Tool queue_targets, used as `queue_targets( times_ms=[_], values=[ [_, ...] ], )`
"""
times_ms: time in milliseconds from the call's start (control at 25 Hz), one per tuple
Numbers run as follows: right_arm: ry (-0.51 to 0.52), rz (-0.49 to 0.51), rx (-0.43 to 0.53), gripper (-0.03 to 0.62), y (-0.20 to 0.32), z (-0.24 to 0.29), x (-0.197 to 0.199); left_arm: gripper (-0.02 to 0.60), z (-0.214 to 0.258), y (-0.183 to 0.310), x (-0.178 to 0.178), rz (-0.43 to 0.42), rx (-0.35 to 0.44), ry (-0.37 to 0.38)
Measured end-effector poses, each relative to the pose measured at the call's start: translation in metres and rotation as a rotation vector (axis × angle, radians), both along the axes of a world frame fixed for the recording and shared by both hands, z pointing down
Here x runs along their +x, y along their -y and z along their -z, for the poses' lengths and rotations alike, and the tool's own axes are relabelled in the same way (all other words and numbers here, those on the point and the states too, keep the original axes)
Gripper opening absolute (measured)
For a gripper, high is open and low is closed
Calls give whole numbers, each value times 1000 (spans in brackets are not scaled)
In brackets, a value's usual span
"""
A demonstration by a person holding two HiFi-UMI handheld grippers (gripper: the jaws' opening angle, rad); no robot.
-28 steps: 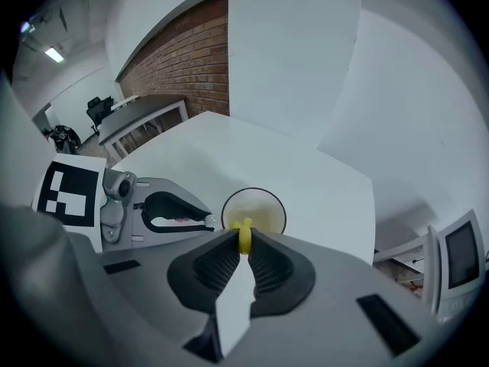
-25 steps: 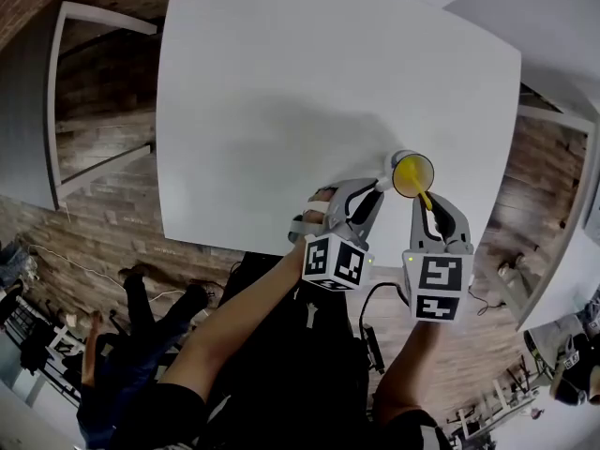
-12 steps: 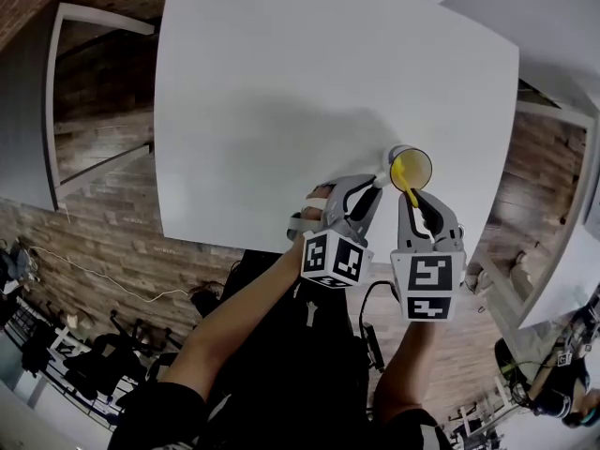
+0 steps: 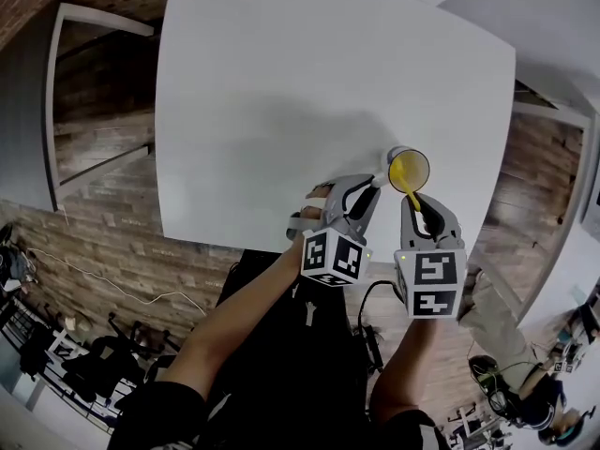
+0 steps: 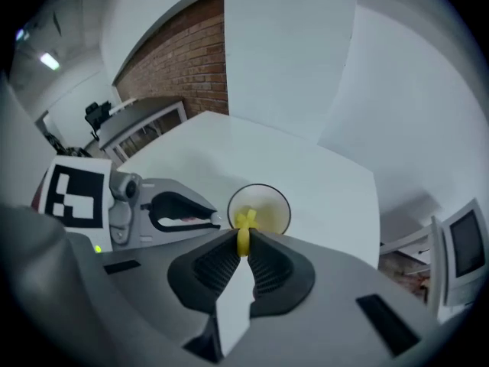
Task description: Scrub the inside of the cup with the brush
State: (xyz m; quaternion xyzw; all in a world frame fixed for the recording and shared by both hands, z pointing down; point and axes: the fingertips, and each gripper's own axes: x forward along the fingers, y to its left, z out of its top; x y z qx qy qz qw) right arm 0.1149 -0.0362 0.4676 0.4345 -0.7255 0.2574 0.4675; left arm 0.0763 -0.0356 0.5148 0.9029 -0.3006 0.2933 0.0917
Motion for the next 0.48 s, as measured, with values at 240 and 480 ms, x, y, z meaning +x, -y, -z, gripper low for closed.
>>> queue_targets(
  times_ms=[240,480],
  values=[
    [20,-49,77,29,4,16,1,67,-1,-1,-1,6,-15,-8],
    [34,-83,144,29,4,34,0,135,6,-1,-16,29,-46,-57]
  ],
)
